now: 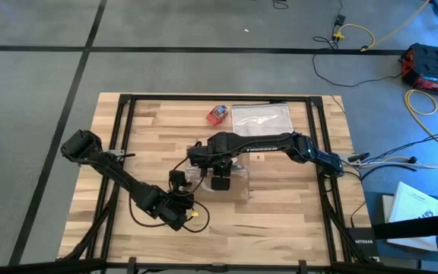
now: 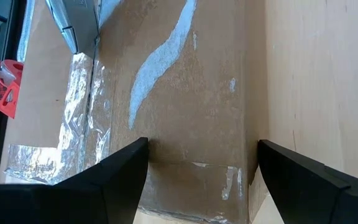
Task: Unpack boxes
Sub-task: Open the box using the silver cutter
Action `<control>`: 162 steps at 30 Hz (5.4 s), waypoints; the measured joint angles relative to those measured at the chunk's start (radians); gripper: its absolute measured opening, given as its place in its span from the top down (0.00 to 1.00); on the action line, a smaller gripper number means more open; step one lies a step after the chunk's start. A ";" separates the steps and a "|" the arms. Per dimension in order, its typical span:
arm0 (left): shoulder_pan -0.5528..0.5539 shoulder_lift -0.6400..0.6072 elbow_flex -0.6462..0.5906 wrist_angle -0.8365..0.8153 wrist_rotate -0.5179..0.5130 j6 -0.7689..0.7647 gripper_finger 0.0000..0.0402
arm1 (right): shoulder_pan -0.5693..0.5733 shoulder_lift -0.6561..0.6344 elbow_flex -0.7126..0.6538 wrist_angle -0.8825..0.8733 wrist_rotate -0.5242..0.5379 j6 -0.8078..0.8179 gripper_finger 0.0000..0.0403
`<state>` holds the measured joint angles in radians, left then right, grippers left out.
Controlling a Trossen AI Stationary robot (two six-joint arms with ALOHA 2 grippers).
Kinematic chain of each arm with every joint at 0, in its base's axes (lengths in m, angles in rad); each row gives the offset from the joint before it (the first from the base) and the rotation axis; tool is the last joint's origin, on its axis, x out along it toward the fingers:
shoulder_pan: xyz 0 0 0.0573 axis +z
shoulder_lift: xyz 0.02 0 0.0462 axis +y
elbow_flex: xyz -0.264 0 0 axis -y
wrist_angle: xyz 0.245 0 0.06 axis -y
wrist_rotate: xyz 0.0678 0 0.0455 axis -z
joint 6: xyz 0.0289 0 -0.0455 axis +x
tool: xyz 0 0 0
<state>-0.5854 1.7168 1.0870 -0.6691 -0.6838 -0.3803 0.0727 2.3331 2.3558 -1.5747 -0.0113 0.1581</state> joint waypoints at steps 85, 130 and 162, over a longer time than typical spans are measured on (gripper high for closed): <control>0.000 0.000 -0.001 0.000 0.000 -0.013 0.30 | 0.000 -0.004 -0.001 0.004 -0.031 -0.034 0.84; 0.000 0.000 -0.001 -0.001 0.000 -0.013 0.30 | -0.001 -0.004 -0.001 0.004 -0.053 -0.037 0.84; 0.000 0.000 -0.001 0.000 0.000 -0.032 0.30 | -0.001 -0.055 -0.001 0.004 -0.038 -0.051 0.84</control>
<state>-0.5854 1.7164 1.0863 -0.6693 -0.6838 -0.4122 0.0719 2.2784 2.3547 -1.5711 -0.0491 0.1070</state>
